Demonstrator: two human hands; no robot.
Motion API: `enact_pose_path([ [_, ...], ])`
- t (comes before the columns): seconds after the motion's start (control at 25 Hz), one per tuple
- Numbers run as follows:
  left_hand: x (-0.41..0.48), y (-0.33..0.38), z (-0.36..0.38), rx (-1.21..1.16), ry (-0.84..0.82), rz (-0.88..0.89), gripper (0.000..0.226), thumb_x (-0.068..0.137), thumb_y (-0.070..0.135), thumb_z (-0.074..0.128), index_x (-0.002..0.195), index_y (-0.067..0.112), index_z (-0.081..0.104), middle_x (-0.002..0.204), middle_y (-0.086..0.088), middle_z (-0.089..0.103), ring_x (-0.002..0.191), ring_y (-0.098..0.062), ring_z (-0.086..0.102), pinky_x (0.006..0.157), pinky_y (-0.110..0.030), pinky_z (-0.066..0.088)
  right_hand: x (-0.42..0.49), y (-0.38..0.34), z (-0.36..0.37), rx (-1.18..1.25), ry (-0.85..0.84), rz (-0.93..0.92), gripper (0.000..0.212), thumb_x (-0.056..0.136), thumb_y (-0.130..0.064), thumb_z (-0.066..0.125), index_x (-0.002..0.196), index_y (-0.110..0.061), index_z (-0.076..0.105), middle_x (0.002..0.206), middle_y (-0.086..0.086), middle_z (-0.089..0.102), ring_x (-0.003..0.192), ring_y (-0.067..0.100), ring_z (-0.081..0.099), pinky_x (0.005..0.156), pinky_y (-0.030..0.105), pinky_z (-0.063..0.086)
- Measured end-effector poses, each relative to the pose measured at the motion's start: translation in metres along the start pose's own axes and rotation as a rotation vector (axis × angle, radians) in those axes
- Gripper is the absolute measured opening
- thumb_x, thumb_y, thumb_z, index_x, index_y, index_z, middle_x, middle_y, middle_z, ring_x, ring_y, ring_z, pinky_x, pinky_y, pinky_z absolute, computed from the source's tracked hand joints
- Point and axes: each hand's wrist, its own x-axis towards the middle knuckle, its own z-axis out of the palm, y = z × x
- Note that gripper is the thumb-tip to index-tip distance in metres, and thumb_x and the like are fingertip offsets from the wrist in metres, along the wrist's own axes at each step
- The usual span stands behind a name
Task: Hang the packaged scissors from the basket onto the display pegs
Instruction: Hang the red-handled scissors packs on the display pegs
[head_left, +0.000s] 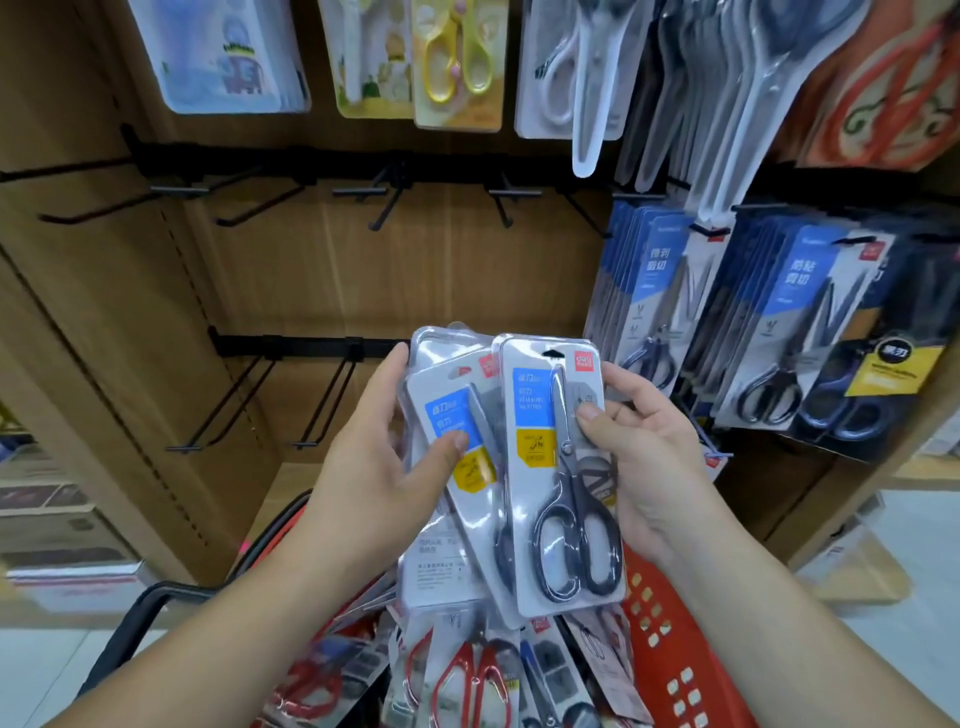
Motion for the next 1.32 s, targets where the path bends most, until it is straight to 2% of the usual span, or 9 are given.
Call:
enact_pose_path([
  [0.2, 0.010, -0.004, -0.010, 0.056, 0.035, 0.047, 0.078, 0.099, 0.022, 0.071, 0.158, 0.051, 0.030, 0.141, 0.026, 0.062, 0.132, -0.007, 0.061, 0.113, -0.044, 0.048, 0.005, -0.036, 0.003, -0.076, 0.078, -0.161, 0.046, 0.101, 0.005, 0.060, 0.138, -0.023, 0.058, 0.106, 0.008, 0.080, 0.097, 0.026, 0.079, 0.080, 0.048, 0.065],
  [0.4, 0.011, 0.006, -0.019, 0.097, 0.055, 0.067, 0.089, 0.098, 0.028, 0.071, 0.163, 0.051, 0.016, 0.146, 0.031, 0.056, 0.138, 0.005, 0.051, 0.118, -0.040, 0.045, 0.032, -0.061, 0.007, -0.415, 0.198, -0.457, 0.062, 0.105, -0.007, 0.060, 0.155, -0.039, 0.044, 0.111, 0.022, 0.069, 0.103, 0.037, 0.070, 0.095, 0.048, 0.061],
  [0.48, 0.010, 0.007, -0.020, 0.093, 0.053, 0.072, 0.091, 0.097, 0.029, 0.072, 0.163, 0.053, 0.015, 0.146, 0.032, 0.056, 0.138, 0.008, 0.050, 0.118, -0.038, 0.045, 0.044, -0.060, 0.009, -0.467, 0.188, -0.458, 0.064, 0.106, -0.008, 0.059, 0.158, -0.040, 0.041, 0.112, 0.029, 0.063, 0.095, 0.040, 0.066, 0.085, 0.035, 0.060],
  [0.64, 0.006, 0.012, -0.017, 0.078, 0.036, 0.077, 0.092, 0.095, 0.033, 0.072, 0.159, 0.058, 0.011, 0.147, 0.031, 0.055, 0.137, 0.008, 0.051, 0.116, -0.035, 0.045, 0.062, -0.057, 0.017, -0.513, 0.158, -0.456, 0.064, 0.106, -0.005, 0.057, 0.158, -0.038, 0.039, 0.111, 0.002, 0.070, 0.093, 0.010, 0.063, 0.083, 0.016, 0.056],
  [0.76, 0.005, 0.015, -0.014, 0.038, 0.059, 0.053, 0.090, 0.093, 0.034, 0.073, 0.159, 0.057, 0.017, 0.145, 0.029, 0.059, 0.135, 0.006, 0.054, 0.115, -0.030, 0.047, 0.072, -0.051, 0.023, -0.510, 0.167, -0.491, 0.064, 0.106, -0.005, 0.057, 0.157, -0.040, 0.040, 0.132, 0.002, 0.068, 0.111, 0.012, 0.066, 0.097, 0.018, 0.054],
  [0.96, 0.004, 0.023, -0.012, -0.057, 0.064, 0.006, 0.088, 0.092, 0.028, 0.075, 0.159, 0.056, 0.026, 0.134, 0.029, 0.067, 0.125, 0.005, 0.063, 0.110, -0.027, 0.051, 0.083, -0.031, 0.018, -0.396, 0.245, -0.572, 0.063, 0.103, -0.019, 0.052, 0.144, -0.065, 0.043, 0.155, -0.004, 0.053, 0.145, 0.019, 0.050, 0.116, 0.052, 0.046],
  [1.08, 0.005, 0.022, -0.012, -0.117, 0.071, -0.003, 0.087, 0.085, 0.034, 0.076, 0.153, 0.061, 0.027, 0.138, 0.034, 0.062, 0.130, 0.004, 0.060, 0.113, -0.036, 0.051, 0.090, -0.039, 0.014, -0.490, 0.217, -0.491, 0.060, 0.107, -0.014, 0.053, 0.158, -0.043, 0.038, 0.118, -0.009, 0.064, 0.090, -0.012, 0.065, 0.077, 0.017, 0.056],
  [1.16, 0.005, 0.021, -0.011, -0.134, 0.061, -0.002, 0.091, 0.082, 0.037, 0.074, 0.156, 0.057, 0.026, 0.136, 0.041, 0.059, 0.132, 0.005, 0.058, 0.109, -0.031, 0.053, 0.093, -0.048, 0.015, -0.604, 0.216, -0.408, 0.062, 0.107, -0.011, 0.056, 0.161, -0.034, 0.036, 0.090, -0.010, 0.061, 0.056, -0.009, 0.056, 0.054, 0.009, 0.044],
  [1.32, 0.006, 0.021, -0.010, -0.109, 0.078, -0.028, 0.082, 0.095, 0.016, 0.073, 0.152, 0.057, 0.030, 0.115, 0.051, 0.062, 0.116, 0.015, 0.063, 0.087, -0.007, 0.054, 0.078, -0.057, 0.024, -0.765, 0.284, -0.418, 0.048, 0.105, -0.023, 0.060, 0.151, -0.032, 0.051, 0.112, -0.001, 0.062, 0.071, -0.002, 0.061, 0.073, 0.025, 0.059],
])
